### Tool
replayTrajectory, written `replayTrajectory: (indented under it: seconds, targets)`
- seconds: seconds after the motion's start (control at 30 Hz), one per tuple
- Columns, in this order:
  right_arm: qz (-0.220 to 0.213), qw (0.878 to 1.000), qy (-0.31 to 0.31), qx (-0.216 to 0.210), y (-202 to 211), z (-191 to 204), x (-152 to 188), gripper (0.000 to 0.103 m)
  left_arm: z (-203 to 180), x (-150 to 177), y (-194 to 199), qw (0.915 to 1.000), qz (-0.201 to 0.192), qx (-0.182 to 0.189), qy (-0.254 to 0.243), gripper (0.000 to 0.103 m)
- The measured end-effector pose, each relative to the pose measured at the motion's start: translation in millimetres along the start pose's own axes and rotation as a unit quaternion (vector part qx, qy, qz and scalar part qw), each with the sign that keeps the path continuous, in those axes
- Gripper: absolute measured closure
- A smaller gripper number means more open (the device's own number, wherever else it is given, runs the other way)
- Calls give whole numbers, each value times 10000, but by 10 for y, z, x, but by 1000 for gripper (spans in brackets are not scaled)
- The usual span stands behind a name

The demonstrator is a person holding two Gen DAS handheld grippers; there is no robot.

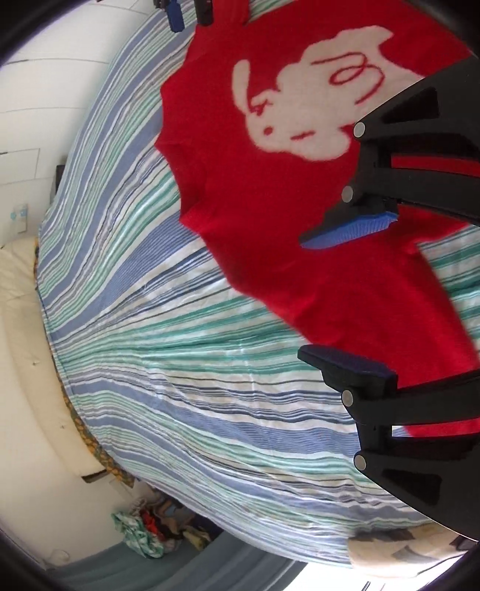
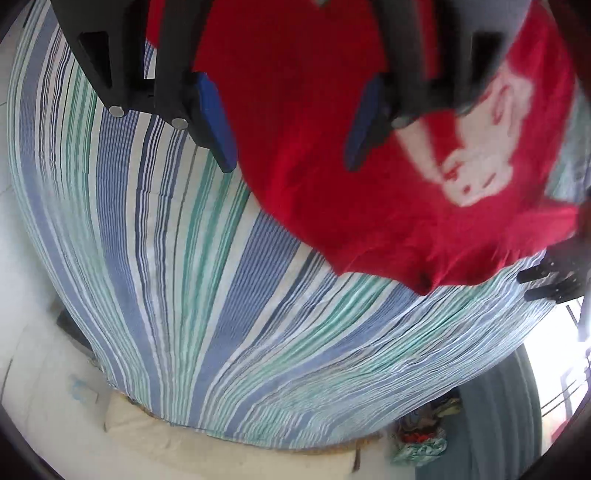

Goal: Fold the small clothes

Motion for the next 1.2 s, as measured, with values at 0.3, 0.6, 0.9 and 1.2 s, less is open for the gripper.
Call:
replayTrajectory:
  seconds: [0.3,0.6,0.9,1.2]
  targets:
    - [1504,9755,1058,-1208,871,1593,1896,43,-1377,1782,1013,9797,1442,865,-1087,45]
    - [1869,9812,476,-78,1624,1322,2707,43,-1054,1498,1723,9948,611,556,-594,32]
    - [-1060,9629,-2327,860,2042,909,1881,29,-636,723,2078,9573,-802,819,2652,20]
    - [-2391,9584,-1383,717,2964,1568,1384,22,-624,485,3102,9485,-1971,591,2409,8]
Point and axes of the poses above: each gripper's, at about its wrist camera, not at the fingertips, and y roughly against the way its jaws point, z to its left, x to its underside, the point moved 6 cm from there along -y, roughly the way its jaws point, and after that the axes turned 9 degrees about -z, right-handed, at the moved point
